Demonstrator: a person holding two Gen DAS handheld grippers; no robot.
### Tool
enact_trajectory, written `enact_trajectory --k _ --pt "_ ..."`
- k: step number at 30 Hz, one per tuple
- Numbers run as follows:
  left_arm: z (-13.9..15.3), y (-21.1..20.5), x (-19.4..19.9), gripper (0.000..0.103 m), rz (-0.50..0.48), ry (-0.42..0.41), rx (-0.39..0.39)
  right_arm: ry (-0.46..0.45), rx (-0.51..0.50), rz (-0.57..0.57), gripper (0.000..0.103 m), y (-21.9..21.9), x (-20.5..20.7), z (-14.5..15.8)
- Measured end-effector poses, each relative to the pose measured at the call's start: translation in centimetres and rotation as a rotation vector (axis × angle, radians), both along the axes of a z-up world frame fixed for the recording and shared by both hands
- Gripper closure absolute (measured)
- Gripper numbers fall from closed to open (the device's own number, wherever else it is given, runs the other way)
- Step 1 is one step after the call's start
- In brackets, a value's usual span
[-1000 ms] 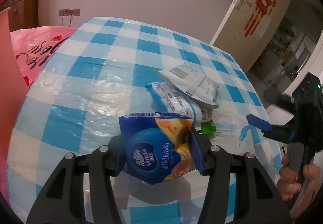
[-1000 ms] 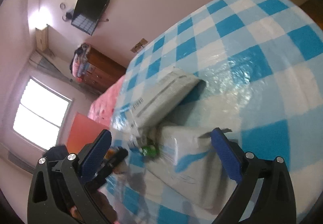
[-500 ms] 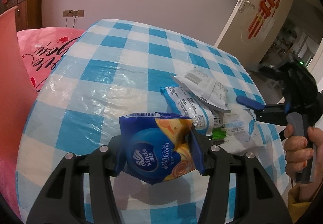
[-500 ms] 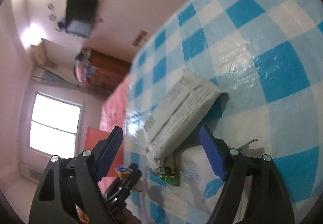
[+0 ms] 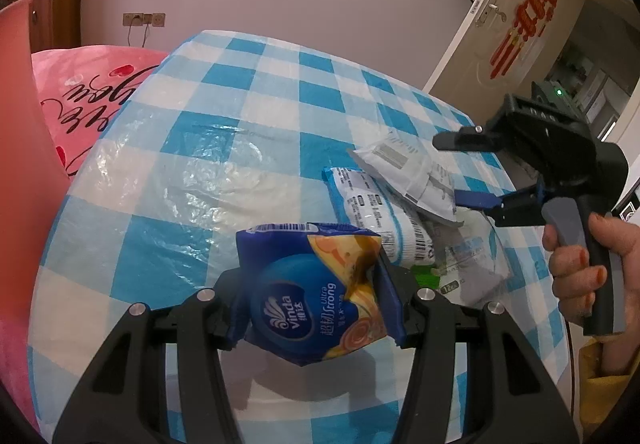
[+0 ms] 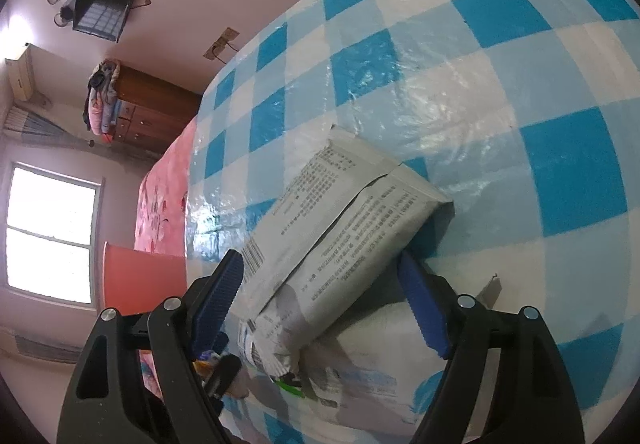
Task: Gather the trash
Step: 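Grasp the grey wet-wipe pack with the right tool while the left tool holds the Vinda pack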
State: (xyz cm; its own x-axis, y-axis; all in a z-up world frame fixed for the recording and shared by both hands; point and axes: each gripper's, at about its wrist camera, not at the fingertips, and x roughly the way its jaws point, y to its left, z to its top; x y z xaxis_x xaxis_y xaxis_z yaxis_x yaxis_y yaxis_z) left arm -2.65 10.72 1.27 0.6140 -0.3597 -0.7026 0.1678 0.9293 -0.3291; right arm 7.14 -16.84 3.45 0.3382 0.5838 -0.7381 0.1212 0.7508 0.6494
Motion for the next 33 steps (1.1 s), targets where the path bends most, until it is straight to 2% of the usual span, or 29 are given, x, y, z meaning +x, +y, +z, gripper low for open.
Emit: enact_trajectory --k 5,7,10,13,17,21,33 --pt "-0.1 0.5 0.1 0.049 0.003 0.002 -0.006 -0.016 0.073 -0.015 0.024 0.0 1.0 0.1" --pt "-0.2 0.6 0.1 0.049 0.001 0.006 -0.009 -0.028 0.055 0.009 0.024 0.7 1.6 0.4" --pt "-0.5 0.5 0.1 0.049 -0.005 0.013 -0.012 -0.051 -0.032 0.038 0.022 2.4 2.4 0.8" --pt "-0.7 0.4 0.0 0.049 -0.013 0.021 -0.02 -0.071 -0.115 0.07 0.014 4.3 3.3 0.9" --pt "-0.9 0.6 -0.2 0.049 -0.017 0.026 -0.025 -0.125 -0.288 0.116 0.013 7.9 4.3 0.8" --pt "-1.1 1.1 -0.3 0.049 -0.016 0.032 -0.029 -0.172 -0.401 0.17 0.009 10.8 4.7 0.4" --pt "-1.2 1.9 -0.1 0.049 -0.006 0.034 -0.045 -0.287 -0.601 0.334 0.006 14.8 4.1 -0.9"
